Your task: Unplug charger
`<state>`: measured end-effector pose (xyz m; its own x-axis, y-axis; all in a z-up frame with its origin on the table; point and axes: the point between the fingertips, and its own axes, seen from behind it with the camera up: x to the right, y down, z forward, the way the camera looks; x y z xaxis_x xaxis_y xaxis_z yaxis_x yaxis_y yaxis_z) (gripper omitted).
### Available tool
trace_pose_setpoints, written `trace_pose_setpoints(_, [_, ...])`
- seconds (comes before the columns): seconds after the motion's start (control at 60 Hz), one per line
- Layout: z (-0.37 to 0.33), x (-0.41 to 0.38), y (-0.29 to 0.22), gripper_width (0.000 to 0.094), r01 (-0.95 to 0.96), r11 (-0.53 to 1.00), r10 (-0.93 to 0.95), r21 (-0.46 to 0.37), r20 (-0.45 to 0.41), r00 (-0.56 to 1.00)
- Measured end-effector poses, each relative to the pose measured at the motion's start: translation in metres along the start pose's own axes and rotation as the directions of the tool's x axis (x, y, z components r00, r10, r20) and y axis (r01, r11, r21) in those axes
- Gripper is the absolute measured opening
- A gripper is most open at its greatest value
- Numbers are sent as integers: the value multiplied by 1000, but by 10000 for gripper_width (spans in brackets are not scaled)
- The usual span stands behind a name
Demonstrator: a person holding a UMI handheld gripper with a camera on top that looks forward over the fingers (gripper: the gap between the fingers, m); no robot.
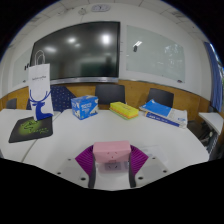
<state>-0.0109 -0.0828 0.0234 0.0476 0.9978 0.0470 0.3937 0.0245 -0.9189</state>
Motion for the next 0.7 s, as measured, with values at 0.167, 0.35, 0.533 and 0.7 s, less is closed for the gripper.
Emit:
trace_pose_setpoints(0.167, [-11,11,-44,405,-46,995,44,89,18,999])
trace_pose_setpoints(0.35, [-36,77,-121,401,-148,982,151,120,-18,988])
trace_pose_setpoints(0.533, [-31,185,-93,407,-97,995,97,3,-135,986])
trace_pose_setpoints(0.7, [2,230,-12,470,-43,983,16,-178,-152,988])
